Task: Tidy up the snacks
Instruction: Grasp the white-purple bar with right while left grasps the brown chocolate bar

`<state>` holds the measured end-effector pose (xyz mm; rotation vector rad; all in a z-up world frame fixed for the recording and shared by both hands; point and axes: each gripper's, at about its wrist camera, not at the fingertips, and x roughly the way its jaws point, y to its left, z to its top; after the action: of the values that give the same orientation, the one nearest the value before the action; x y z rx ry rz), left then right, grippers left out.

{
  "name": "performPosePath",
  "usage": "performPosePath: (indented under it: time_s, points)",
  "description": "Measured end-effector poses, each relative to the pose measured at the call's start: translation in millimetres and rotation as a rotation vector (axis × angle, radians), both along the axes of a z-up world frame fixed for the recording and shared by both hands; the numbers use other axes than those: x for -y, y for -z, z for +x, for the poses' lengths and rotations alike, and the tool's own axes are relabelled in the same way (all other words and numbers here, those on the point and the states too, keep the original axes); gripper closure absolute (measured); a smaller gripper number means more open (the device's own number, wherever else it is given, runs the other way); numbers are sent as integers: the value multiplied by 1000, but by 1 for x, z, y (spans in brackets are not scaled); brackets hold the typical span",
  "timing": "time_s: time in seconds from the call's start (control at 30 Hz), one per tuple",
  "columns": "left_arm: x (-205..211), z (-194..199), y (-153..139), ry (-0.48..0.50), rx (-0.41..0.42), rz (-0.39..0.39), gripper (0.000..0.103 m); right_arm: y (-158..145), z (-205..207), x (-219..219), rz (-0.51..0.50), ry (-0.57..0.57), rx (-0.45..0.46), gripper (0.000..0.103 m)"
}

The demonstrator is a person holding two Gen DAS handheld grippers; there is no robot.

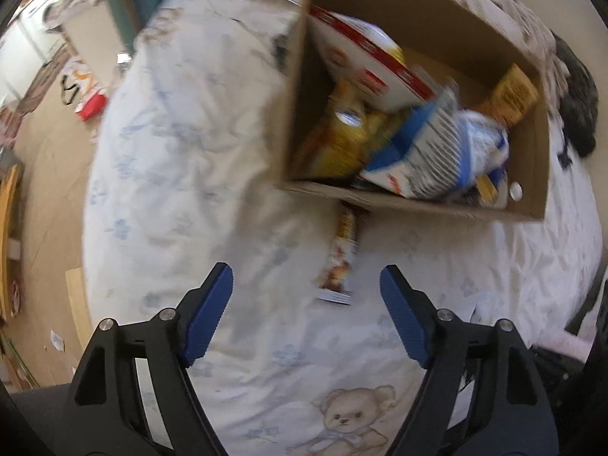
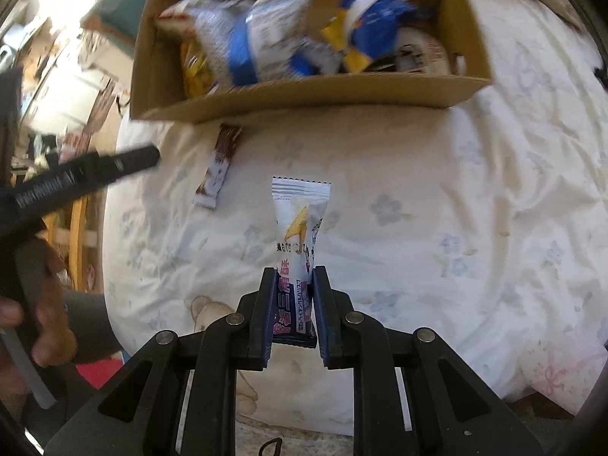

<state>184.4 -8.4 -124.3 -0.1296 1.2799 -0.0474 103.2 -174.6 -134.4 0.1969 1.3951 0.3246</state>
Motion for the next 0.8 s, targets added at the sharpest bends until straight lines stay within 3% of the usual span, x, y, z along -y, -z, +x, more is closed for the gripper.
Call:
performPosePath:
  time_s: [0.2, 0.3, 0.4, 0.47, 0.53, 0.63, 0.8]
  points:
    - [25, 12, 27, 63, -40, 33, 26, -7, 7, 22, 34, 89, 19, 83]
    - [32, 20, 43, 70, -65, 50, 37, -11, 9, 27, 37, 102, 28, 83]
    - [35, 27, 54, 66, -79, 63, 40, -13, 9, 36, 41, 113, 24, 83]
    - [36, 32, 59, 60, -69, 68, 52, -15, 8, 43, 44, 117, 21, 83]
    - [39, 35, 63, 74, -71, 68, 88, -15, 8, 43, 45, 117, 22, 83]
    - [39, 35, 61, 77, -80, 106, 89, -15, 8, 41, 53, 117, 26, 83]
    - [30, 26, 43, 46, -67, 69, 89, -21, 11, 39, 64, 110, 43, 83]
